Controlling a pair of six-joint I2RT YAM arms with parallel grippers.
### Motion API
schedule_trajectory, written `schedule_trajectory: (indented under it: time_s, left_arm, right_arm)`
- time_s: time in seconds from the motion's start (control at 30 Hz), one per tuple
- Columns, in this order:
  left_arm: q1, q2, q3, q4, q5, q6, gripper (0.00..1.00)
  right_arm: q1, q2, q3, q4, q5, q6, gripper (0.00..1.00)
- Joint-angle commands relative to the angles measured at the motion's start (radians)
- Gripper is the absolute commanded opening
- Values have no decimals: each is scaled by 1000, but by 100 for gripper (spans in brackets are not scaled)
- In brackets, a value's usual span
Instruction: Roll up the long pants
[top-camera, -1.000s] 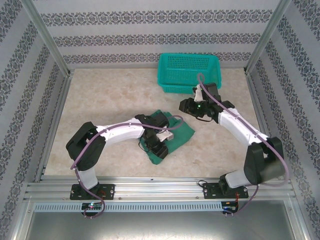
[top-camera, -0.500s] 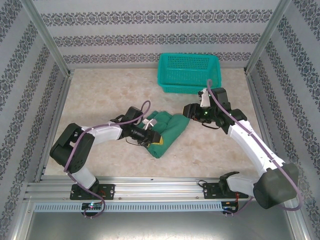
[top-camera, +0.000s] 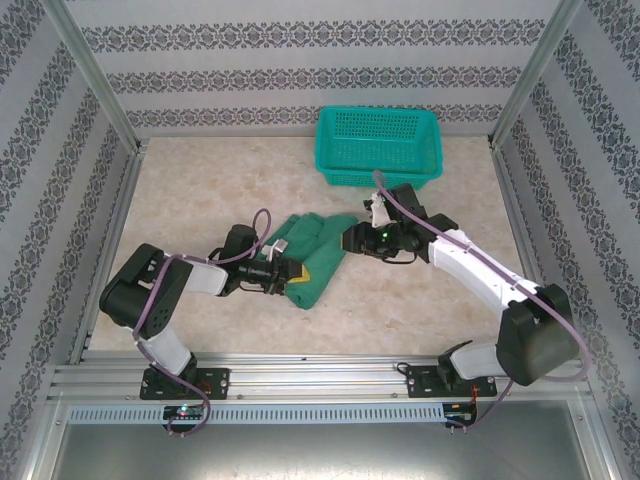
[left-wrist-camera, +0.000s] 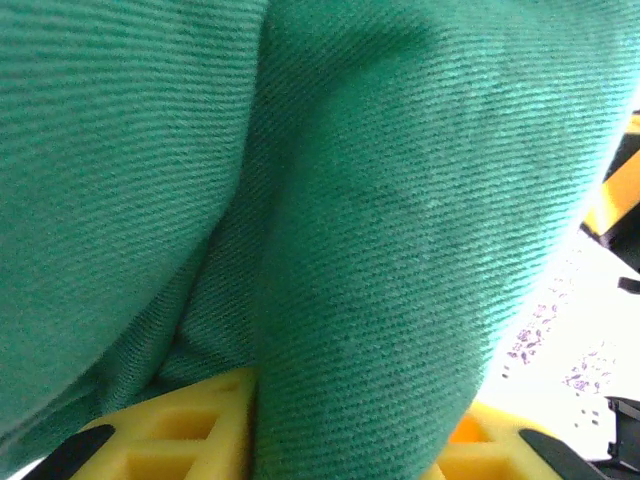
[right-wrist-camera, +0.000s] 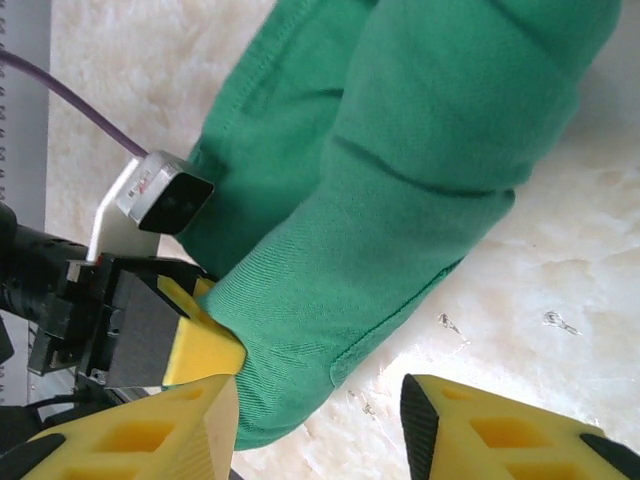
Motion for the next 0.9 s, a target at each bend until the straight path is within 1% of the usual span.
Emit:
schedule_trajectory:
  time_s: [0.0,0.13,0.2,0.27,0.43,0.5,0.53,0.6,0.63,0.67,0.73,0.87]
  left_arm:
    - [26,64,-25,170,0,-84,31]
    - [59,138,-28,227,12,-96,31]
    - [68,168,-35,254,14,-103,32]
    - [78,193,-46,289,14,-118,32]
    - [111,254,-70,295,21,-83,32]
    - [126,280,-79,307,26,-74,32]
    - [134,298,-80,307,31,-64,32]
    - [144,333,-82,319,35,-53,33]
    - [146,356,-79,339,42,-57,33]
    - [148,373,-81,364,41,-65,33]
    - [147,410,-84,414,44,-79,33]
    - [155,464,-94,445,39,-58,34]
  right_arm:
    - [24,54,33,46,-15,8,46]
    - [52,133,98,55,-25,0,42]
    - [61,168,121,68,-39,0,37]
    - [65,201,142,79,-51,0,36]
    - [76,290,190,98,-68,-5,33]
    - [77,339,215,106,-77,-10,25]
    - [76,374,233,108,-77,-11,20]
    - [77,459,274,122,-92,-11,6]
    - [79,511,301,124,-99,-5,2]
    - [83,563,331,120,-101,1,0]
    - [97,677,398,114,-108,8,0]
    - [128,856,510,65,-83,23,0]
